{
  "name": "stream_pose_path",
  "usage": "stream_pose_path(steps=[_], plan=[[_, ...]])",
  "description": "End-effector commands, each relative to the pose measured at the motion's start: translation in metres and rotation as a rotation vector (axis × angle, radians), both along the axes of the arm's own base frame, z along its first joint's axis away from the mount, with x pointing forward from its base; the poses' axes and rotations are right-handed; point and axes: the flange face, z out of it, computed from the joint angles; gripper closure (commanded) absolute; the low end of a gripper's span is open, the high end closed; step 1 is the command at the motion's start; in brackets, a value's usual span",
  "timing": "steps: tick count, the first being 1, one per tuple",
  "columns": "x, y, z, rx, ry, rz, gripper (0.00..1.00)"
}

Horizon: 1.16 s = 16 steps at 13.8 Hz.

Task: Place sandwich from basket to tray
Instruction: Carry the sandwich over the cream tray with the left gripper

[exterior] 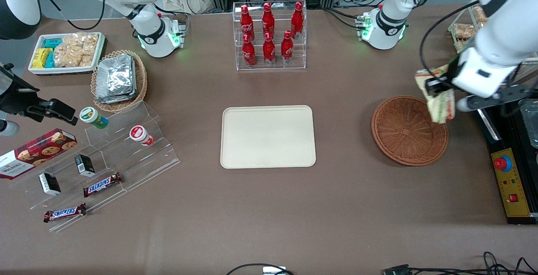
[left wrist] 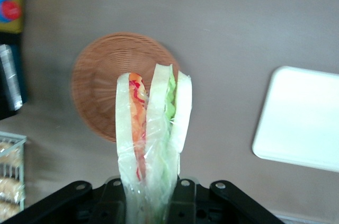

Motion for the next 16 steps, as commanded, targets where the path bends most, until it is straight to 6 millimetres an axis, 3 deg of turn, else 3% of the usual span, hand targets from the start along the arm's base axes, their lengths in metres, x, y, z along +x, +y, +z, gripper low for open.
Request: stream_pose_path(steps=[1, 4, 5, 7, 9, 10, 16], plan=[[0.01, -0.093, -0.011, -0.011, 0.041, -0.106, 0.88], [-0.006, -0.198, -0.022, -0.051, 0.056, -0.068, 0.88], [-0.014, -0.225, -0.027, -0.063, 0.064, -0.03, 0.88], [-0.029, -0.258, -0.039, -0.02, 0.044, -0.059, 0.88], [-0.032, -0.268, -0.057, -0.022, 0.028, -0.077, 0.88], [-0.034, -0.271, -0.077, -0.019, 0.029, -0.082, 0.88], [-0.052, -0.278, -0.224, -0.023, -0.02, -0.133, 0.88]])
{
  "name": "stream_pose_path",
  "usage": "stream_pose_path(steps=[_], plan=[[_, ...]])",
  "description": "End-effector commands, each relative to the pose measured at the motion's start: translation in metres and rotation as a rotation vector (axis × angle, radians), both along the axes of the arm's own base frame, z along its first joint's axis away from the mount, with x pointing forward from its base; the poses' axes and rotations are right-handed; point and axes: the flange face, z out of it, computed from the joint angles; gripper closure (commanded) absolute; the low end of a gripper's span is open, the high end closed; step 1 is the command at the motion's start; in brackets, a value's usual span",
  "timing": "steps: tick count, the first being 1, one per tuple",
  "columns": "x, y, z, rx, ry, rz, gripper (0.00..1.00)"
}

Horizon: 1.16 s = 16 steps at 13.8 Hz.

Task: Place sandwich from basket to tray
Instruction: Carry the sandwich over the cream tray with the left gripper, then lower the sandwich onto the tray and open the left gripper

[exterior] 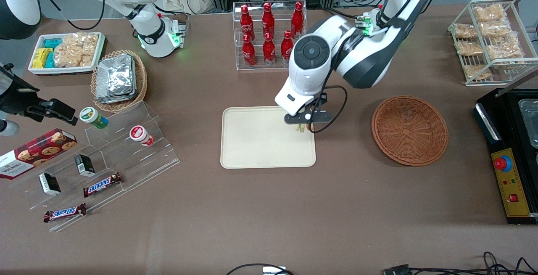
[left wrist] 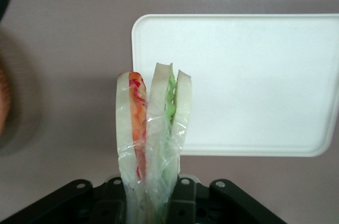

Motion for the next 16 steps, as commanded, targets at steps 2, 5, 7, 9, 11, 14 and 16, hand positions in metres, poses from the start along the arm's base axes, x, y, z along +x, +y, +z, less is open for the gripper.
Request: stream_pose_path(steps=[2, 5, 7, 9, 11, 14, 16], plan=[[0.0, 0.006, -0.084, -0.016, -0.033, -0.016, 0.88], [0.007, 0.002, -0.133, -0.03, -0.046, -0.045, 0.88], [0.018, 0.01, -0.162, -0.047, -0.067, -0.027, 0.88], [0.018, 0.009, -0.176, -0.056, -0.062, -0.019, 0.88], [0.021, 0.013, -0.183, -0.06, -0.064, -0.01, 0.86], [0.022, 0.013, -0.184, -0.053, -0.061, 0.044, 0.0], [0.023, 0.014, -0.172, -0.051, -0.071, 0.064, 0.0]])
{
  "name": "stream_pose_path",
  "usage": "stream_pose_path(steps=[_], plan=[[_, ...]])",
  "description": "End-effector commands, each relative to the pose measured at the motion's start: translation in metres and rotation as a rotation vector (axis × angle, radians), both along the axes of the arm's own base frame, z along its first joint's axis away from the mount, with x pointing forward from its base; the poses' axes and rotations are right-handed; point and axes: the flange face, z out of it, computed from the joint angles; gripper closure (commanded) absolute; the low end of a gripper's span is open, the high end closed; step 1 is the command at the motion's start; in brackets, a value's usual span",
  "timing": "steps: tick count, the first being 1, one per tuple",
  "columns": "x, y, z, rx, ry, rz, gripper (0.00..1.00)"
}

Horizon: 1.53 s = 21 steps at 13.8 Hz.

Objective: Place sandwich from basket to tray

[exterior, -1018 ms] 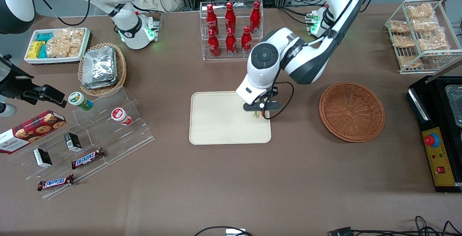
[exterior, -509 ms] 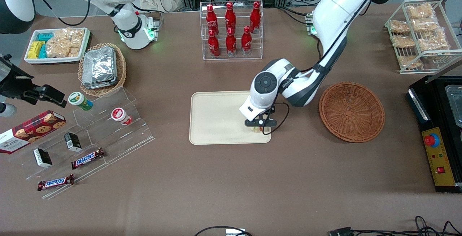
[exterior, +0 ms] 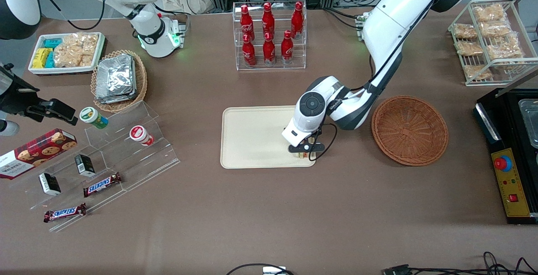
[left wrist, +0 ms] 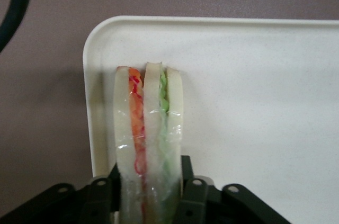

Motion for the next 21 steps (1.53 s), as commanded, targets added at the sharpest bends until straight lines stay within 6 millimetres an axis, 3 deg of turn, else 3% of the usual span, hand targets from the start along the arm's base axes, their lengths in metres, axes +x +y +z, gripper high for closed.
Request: stream_pose_path(steps=[1, 4, 6, 9, 13, 14, 18, 21], plan=[[0.005, -0.001, 0.026, 0.004, -0.034, 0.036, 0.0], [0.013, 0.011, 0.089, 0.033, -0.056, 0.06, 0.0], [0.017, 0.021, 0.15, 0.016, -0.055, 0.103, 0.0], [0.021, 0.055, 0.226, 0.067, -0.081, 0.159, 0.0], [0.017, 0.159, 0.296, 0.154, -0.044, 0.167, 0.0], [0.006, 0.182, 0.308, 0.156, -0.045, 0.181, 0.0], [-0.019, 0.284, 0.343, 0.113, -0.069, 0.193, 0.0], [-0.03, 0.36, 0.354, 0.063, -0.064, 0.185, 0.0]])
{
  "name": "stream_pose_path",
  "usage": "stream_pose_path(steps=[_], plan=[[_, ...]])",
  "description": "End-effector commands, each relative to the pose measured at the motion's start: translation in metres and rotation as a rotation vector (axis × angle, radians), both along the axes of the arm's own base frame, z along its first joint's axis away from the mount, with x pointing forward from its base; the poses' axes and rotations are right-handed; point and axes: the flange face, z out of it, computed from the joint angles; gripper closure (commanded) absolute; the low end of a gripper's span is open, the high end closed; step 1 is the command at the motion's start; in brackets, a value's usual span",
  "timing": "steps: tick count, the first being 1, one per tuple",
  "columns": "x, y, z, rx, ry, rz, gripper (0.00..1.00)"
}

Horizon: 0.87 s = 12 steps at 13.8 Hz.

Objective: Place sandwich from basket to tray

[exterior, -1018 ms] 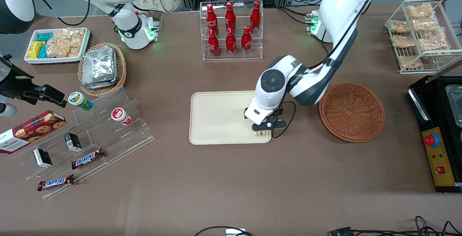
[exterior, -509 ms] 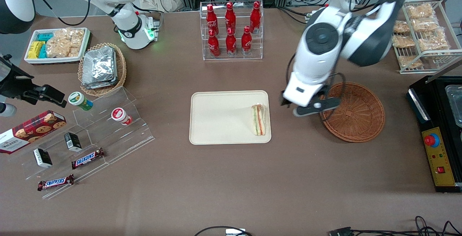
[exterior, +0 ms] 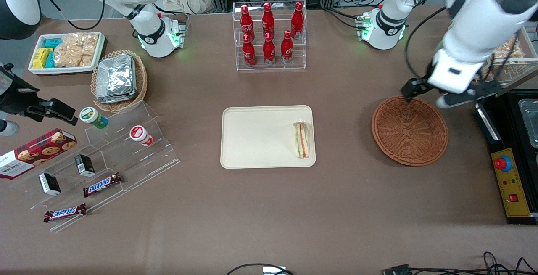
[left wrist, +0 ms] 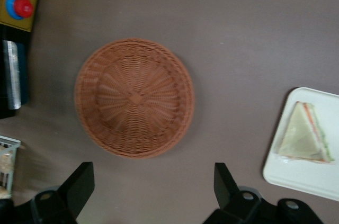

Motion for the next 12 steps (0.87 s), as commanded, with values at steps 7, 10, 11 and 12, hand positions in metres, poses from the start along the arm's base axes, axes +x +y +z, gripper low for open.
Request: stream_pose_path(steps=[7, 10, 11, 12], plan=[[0.002, 0.087, 0.044, -0.055, 0.017, -0.067, 0.0], [0.017, 0.076, 0.046, -0.043, 0.014, -0.079, 0.0], [0.02, 0.08, 0.044, -0.039, 0.018, -0.07, 0.0], [0.021, 0.075, 0.044, -0.029, 0.018, -0.075, 0.0]])
